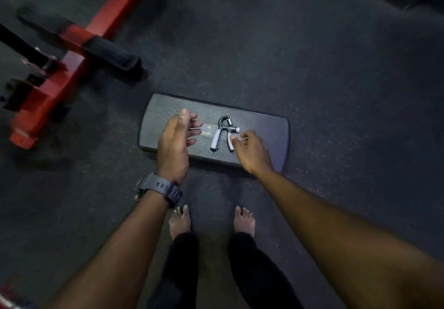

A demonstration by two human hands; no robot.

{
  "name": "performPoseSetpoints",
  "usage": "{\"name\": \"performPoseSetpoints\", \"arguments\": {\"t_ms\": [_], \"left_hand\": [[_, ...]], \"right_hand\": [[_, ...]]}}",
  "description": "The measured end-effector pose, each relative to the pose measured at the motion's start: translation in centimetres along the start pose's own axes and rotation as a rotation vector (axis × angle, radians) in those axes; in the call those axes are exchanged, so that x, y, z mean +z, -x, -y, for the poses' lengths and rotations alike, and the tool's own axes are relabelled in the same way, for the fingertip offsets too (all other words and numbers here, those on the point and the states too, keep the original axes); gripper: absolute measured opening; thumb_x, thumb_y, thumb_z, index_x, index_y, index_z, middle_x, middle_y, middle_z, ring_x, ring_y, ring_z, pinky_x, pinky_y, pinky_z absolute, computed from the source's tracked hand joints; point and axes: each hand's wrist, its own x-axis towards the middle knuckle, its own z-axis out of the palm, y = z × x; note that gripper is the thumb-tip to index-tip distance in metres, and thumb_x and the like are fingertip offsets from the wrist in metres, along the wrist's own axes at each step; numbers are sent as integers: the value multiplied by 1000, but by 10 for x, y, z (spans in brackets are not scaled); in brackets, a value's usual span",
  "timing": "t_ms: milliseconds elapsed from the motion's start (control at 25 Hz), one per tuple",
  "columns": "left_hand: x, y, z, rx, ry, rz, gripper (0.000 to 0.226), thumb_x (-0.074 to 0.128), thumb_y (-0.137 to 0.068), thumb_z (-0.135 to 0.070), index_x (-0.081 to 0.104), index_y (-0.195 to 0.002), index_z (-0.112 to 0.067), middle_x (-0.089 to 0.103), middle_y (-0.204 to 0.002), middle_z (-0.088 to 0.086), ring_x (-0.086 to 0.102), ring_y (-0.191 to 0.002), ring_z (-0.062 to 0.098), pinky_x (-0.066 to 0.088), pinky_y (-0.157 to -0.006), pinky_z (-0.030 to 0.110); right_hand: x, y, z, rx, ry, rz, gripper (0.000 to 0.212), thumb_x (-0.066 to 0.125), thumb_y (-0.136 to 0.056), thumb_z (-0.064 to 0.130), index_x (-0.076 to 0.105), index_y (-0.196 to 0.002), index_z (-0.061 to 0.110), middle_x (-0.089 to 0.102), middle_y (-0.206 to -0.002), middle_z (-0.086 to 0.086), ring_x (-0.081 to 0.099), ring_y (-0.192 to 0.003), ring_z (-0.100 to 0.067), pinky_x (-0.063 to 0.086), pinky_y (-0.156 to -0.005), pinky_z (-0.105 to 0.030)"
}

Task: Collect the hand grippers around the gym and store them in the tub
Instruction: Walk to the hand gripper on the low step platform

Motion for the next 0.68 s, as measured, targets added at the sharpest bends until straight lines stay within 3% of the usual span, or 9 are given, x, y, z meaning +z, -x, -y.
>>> {"name": "performPoseSetpoints", "arguments": {"t_ms": [200,360,440,560,680], "left_hand": [[11,-96,121,-22,-66,84,53,45,-75,-68,65,-97,-25,70,-94,-2,65,-89,15,49,-84,40],[7,-152,178,-8,-97,76,53,43,-77,-69,66,-96,-25,71,-99,5,65,-92,21,50,-85,41],[8,-162,190,-8,-104,86,53,43,-77,-70,66,-94,-26,71,-97,4,65,-89,19,49,-81,38],[12,-165,187,-12,-110,93,52,43,-74,-72,65,-91,-28,71,-94,0,65,-87,14,48,-79,34],[14,-160,143,25,-96,51,54,42,-73,-74,65,-92,-29,72,-97,0,67,-90,16,49,-82,36]], "right_hand": [[110,-134,-29,-33,273,-29,65,62,-88,53,41,-138,18,42,-141,-14,37,-131,-37,44,-95,-48],[170,-196,-47,33,493,-46,86,68,-80,60,27,-149,28,31,-146,-15,34,-132,-37,48,-87,-50],[181,-207,-51,22,542,-64,93,72,-78,54,21,-152,34,31,-146,-15,33,-131,-37,49,-85,-49],[176,-204,-47,-4,428,-41,89,75,-76,36,27,-151,35,34,-143,-12,33,-130,-35,51,-90,-47],[138,-178,-17,-8,42,27,88,73,-74,35,27,-150,35,45,-142,-7,42,-127,-28,43,-91,-36]]}}
